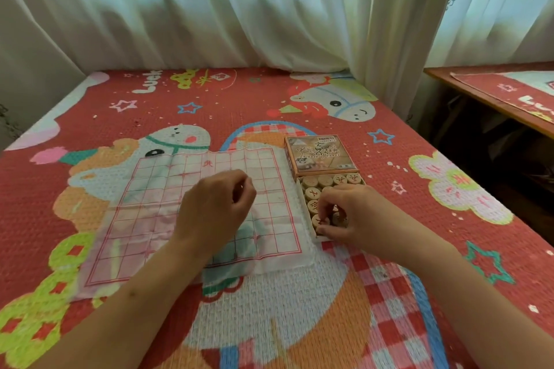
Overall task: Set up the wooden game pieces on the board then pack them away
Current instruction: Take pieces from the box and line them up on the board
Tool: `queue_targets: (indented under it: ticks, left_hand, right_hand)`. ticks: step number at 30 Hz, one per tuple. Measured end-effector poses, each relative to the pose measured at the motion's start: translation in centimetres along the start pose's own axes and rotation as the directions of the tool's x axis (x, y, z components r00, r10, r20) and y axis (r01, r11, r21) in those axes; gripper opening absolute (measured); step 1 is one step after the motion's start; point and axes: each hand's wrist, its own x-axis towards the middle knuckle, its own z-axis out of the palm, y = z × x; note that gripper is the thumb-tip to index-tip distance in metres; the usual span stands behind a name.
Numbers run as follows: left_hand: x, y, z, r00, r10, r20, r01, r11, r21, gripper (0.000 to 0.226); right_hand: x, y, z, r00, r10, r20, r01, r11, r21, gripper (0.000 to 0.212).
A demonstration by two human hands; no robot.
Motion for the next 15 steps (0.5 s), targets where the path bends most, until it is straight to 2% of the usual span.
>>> queue_targets:
  ticks: [4, 6, 10, 12, 15]
  left_hand:
    - [0.2, -0.8, 0.2, 0.998, -0.033, -0.057, 0.028, 0.996, -0.084, 0.030]
    - [0.2, -1.1, 0.3, 0.998, -0.045, -0.047, 0.040, 0.994, -0.105, 0.028]
    - [0.4, -1.8, 0.6, 0.997, -0.065, -0.031, 0.061, 0.991, -0.120, 0.025]
    - [0.6, -1.9, 0.5, 0.996, -0.077, -0.040, 0.070, 0.988, -0.138, 0.027]
    - [0.7, -1.9, 0.2, 0.991, -0.111, -0.069, 0.098, 0.981, -0.169, 0.032]
  right_hand:
    - [0.3, -0.3, -1.0, 0.974, 0.005, -0.226, 0.004, 0.999, 0.040, 0.010]
    - [1.1, -0.3, -0.9, 0.977, 0.018, -0.210, -0.014, 1.000, 0.019, 0.012]
    - [1.9, -0.1, 0.8, 0.995, 0.091, -0.051, -0.088, 0.995, 0.045, 0.018]
    - [1.9, 0.0, 0.9, 0.993, 0.081, -0.091, -0.078, 0.996, 0.046, 0.020]
    - [2.2, 0.0, 0.2, 0.961, 0.107, -0.255, -0.093, 0.993, 0.070, 0.021]
